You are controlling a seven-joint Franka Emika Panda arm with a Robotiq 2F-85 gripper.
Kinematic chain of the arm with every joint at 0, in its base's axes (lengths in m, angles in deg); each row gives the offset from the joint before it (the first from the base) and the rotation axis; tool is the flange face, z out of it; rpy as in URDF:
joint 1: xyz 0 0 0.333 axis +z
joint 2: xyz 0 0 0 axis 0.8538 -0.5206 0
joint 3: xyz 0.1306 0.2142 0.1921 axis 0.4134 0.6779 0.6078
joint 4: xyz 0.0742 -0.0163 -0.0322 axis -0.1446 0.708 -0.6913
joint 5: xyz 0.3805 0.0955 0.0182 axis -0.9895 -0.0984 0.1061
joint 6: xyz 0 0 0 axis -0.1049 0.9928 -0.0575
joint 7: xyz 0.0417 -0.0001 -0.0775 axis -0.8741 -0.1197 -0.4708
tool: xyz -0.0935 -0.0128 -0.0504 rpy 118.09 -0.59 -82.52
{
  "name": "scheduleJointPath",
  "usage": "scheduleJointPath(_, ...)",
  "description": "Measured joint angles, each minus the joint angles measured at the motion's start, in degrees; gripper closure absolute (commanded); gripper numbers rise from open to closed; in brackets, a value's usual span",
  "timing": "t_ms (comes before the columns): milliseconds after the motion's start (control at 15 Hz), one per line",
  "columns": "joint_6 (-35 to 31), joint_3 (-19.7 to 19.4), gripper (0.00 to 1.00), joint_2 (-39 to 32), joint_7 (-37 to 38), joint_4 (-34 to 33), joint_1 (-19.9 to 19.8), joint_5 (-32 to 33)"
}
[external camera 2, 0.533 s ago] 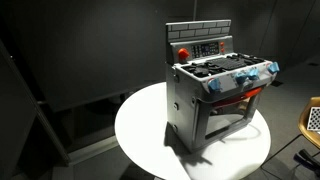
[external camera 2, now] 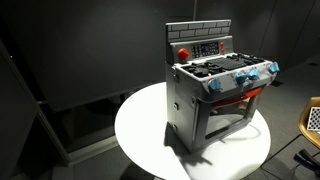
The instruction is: Press the upper button on the stove to the right
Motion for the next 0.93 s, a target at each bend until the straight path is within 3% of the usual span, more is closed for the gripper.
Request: scheduleJointPath(933,-9.6,-1.5,0.00,-2.4,2.1,-6.4,-2.5,0.1)
